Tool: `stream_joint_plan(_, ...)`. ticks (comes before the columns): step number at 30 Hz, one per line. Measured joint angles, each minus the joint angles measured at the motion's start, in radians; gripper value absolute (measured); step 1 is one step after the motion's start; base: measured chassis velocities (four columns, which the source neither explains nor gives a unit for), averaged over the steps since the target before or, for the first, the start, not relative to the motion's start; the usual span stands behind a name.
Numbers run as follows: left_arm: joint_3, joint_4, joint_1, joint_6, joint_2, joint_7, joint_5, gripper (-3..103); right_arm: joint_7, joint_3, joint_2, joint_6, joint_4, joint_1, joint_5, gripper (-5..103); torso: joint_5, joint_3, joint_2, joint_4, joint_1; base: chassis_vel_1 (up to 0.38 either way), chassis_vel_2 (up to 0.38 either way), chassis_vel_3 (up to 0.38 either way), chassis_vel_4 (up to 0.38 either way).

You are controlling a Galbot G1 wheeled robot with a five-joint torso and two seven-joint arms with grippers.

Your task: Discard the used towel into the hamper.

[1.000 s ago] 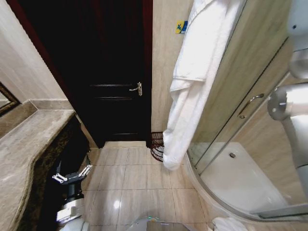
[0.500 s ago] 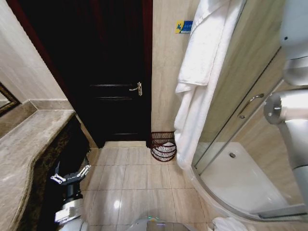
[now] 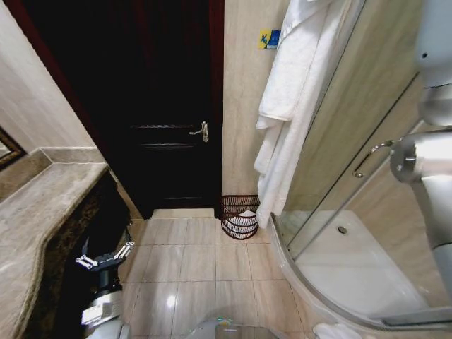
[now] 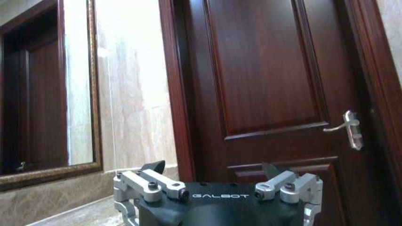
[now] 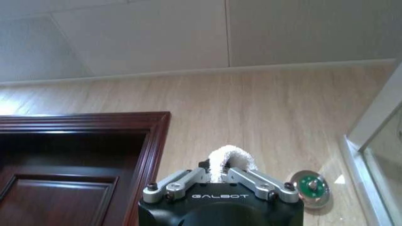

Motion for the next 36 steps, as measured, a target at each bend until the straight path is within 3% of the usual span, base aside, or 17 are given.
stream_joint_plan(36, -0.004, -0.016, 0.016, -0.015, 0.0, -0.001, -0.002, 100, 0.015, -0.009, -0.036, -0.025, 0.066, -0.044, 0.028, 2, 0.0, 0.0, 0.0, -0.0002, 0.0, -0.05, 0.053, 0.05, -0.051)
